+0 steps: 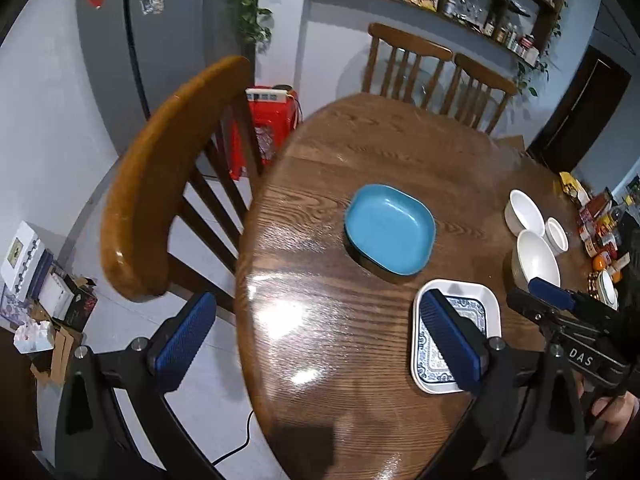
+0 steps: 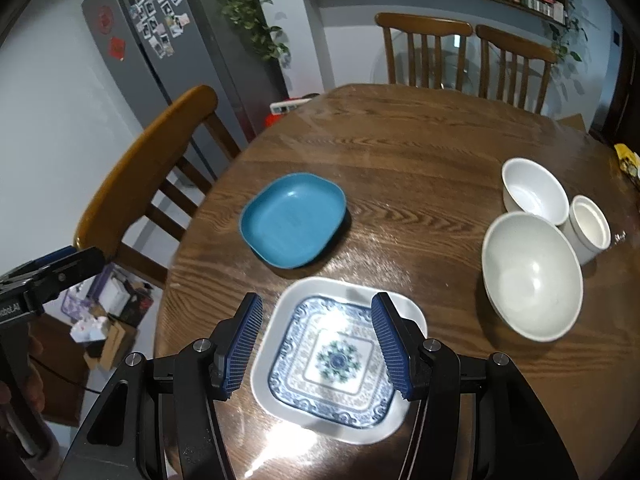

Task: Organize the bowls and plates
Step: 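Move the right gripper toward the teal-blue dish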

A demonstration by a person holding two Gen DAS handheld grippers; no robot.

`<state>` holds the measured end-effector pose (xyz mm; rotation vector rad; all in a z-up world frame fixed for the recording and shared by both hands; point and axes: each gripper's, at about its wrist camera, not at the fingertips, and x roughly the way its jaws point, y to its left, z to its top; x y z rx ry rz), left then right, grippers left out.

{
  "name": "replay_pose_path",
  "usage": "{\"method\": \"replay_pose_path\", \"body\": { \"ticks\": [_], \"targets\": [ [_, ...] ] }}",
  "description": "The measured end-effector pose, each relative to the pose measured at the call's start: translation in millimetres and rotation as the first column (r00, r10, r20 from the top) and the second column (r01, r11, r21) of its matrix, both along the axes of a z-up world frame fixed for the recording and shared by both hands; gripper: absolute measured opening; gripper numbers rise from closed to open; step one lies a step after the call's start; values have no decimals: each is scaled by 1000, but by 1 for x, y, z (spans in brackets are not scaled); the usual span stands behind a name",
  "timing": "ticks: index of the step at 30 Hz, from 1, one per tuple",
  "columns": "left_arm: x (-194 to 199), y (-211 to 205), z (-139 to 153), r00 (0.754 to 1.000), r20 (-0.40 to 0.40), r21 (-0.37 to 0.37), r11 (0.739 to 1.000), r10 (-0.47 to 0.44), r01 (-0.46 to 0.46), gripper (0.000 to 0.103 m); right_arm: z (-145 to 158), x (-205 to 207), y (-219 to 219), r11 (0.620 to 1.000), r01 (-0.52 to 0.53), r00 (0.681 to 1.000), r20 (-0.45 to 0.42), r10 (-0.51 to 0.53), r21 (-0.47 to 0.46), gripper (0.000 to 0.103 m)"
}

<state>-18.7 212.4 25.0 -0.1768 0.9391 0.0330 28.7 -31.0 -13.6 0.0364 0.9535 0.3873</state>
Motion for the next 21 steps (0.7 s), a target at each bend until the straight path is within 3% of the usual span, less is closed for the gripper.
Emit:
{"method": "replay_pose_path", "body": {
  "ticks": [15,21],
  "targets": [
    [17,4,48,994,103,68,997,-30,23,102,23,15,5,1000,1,999,49,-1,3,57],
    [34,-5,52,991,114,70,996,-65,57,102,30,25,-1,1000,29,998,64,-29,4,57]
  ]
}}
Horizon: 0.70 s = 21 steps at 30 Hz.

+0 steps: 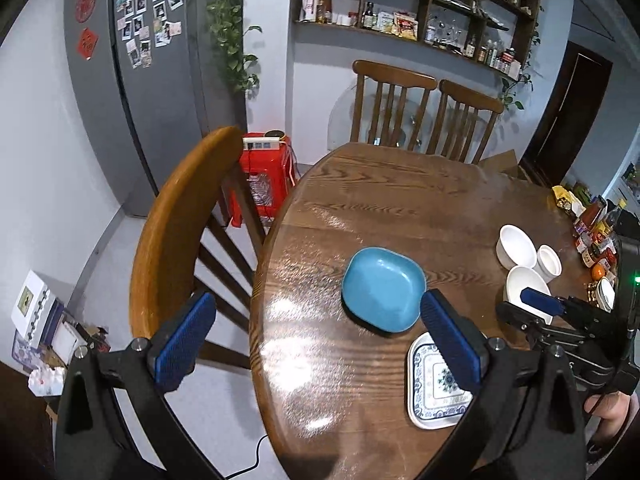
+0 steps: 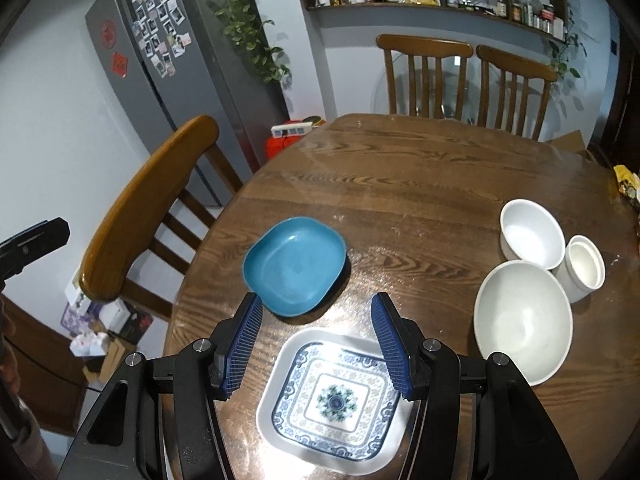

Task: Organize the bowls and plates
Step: 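Move the right gripper toward the teal-blue dish, then close the right gripper on the teal-blue dish's rim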

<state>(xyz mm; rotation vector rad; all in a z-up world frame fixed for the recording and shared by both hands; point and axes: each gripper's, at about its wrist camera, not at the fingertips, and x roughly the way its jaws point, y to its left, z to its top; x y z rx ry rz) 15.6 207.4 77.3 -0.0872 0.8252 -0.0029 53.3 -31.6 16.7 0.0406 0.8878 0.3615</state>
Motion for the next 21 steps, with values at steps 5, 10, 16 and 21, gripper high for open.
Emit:
{"method": "replay_pose_path", "body": {
  "ticks": [5,10,16,21],
  "targets": [
    [28,-8,-19,998,-51,-18,1000,-20,19,102,-5,14,-1,1000,23,1000,-15,-23,-6,57],
    [62,-16,-55,993,-115,-31,999,-18,15,102,-22,33,2,999,43,997,-62,-45,-27,58],
    [89,-24,-97,984,-177,-31,999,-32,27,102,-49,55,4,998,55,991,-117,-58,-33,57],
    [100,-26,-124,972,-231,-36,999,-39,32,102,-73,67,7,999,47,985,-164,-49,-18,58]
  ]
}}
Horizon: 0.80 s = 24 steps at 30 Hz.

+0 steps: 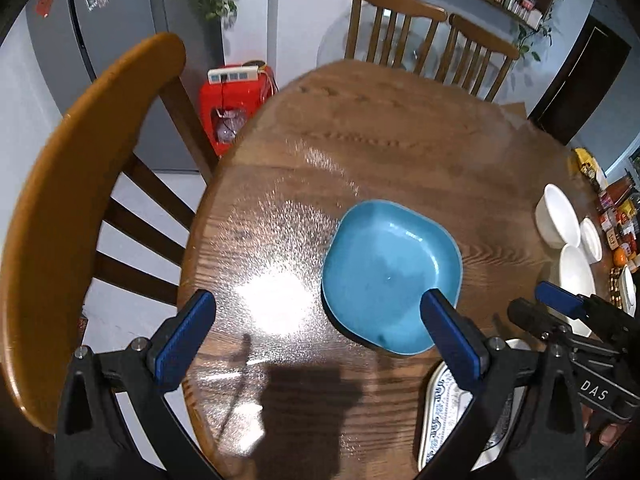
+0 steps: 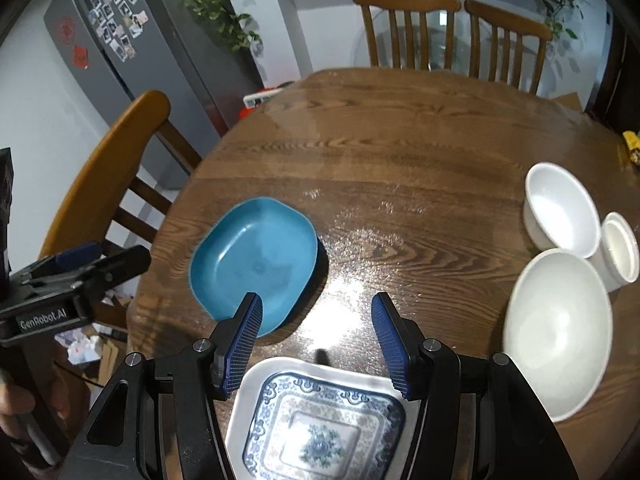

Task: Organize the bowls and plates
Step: 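Close the right gripper on the teal-blue dish's rim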

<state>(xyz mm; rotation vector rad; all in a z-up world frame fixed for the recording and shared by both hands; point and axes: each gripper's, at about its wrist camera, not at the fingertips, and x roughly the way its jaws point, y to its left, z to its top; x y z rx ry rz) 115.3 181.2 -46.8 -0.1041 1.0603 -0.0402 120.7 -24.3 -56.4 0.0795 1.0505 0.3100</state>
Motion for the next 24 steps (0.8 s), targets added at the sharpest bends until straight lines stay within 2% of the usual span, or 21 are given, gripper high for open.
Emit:
{"method": "replay_pose_path", "body": {
  "ticks": [10,16,21,24],
  "targets": [
    [20,-4,-18,1000,-8,32,999,-15,15,101,-23,14,8,1000,9,999,-44,-8,17,58],
    [30,-11,-36,998,-39,66,997,-45,47,100,-38,22,16,1000,12,997,-71,-10,16,58],
    [39,-12,-48,996,-66,58,996,-57,61,91,-48,31,19,1000,9,997,-79,-8,10,58],
    [41,-14,-53,995,-76,59,996,-65,69,82,-53,34,22,1000,2,996,-85,-2,9,57]
  ]
}}
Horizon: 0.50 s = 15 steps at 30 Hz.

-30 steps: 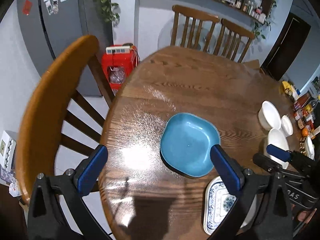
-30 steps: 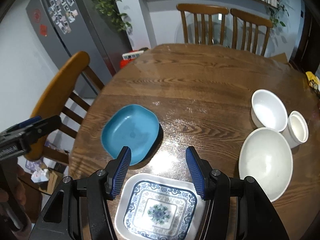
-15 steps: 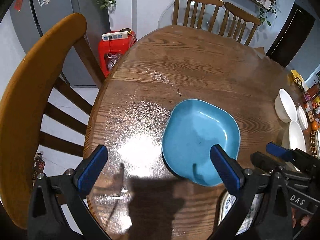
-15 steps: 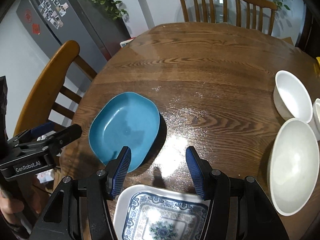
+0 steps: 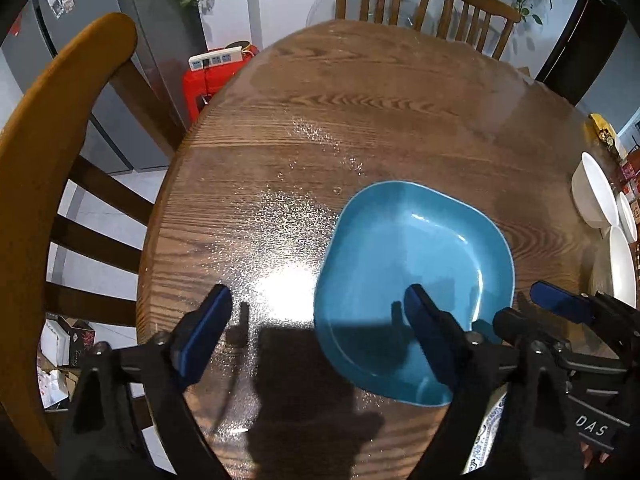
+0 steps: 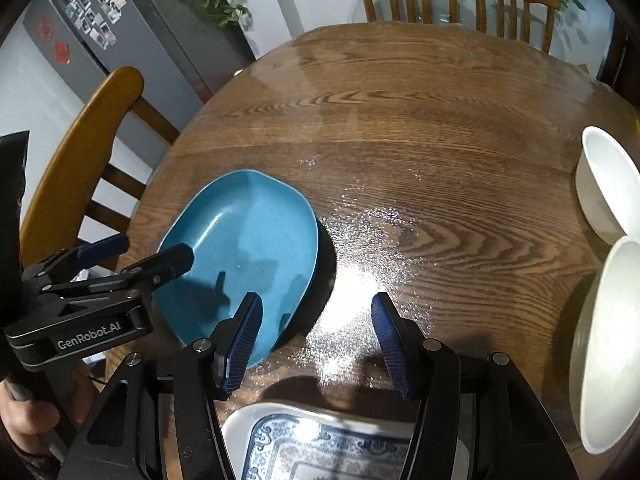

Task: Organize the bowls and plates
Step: 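Close the right gripper on the teal-blue dish's rim, then lift the teal-blue dish and carry it over the stacked plates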

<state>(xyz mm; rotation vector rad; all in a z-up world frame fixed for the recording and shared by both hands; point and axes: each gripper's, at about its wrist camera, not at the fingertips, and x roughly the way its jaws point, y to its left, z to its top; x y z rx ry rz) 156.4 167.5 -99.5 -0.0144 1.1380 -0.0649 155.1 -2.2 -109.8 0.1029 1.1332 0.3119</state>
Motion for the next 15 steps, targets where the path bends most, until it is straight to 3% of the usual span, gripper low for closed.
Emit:
{"method": "replay_pose_path", "body": {
  "ticks": [5,8,10,15],
  "targets": [
    [2,-1,-6,1000,-17,-17,1000,-13,13,62,-7,4,1,1000,-1,1000,-7,1,3,56],
    [5,-1,-13,999,-37,-40,999,-15,13,39,-10,5,3,1000,-12,1000,-9,12,19,42],
    [5,-1,-16,999,-46,-54,998,-18,16,33,-12,6,6,999,-25,1000,-17,25,24,30],
    [5,-3,-16,998,-48,-78,996,-39,36,26,-16,9,12,999,-35,999,-30,35,24,14]
  ]
}}
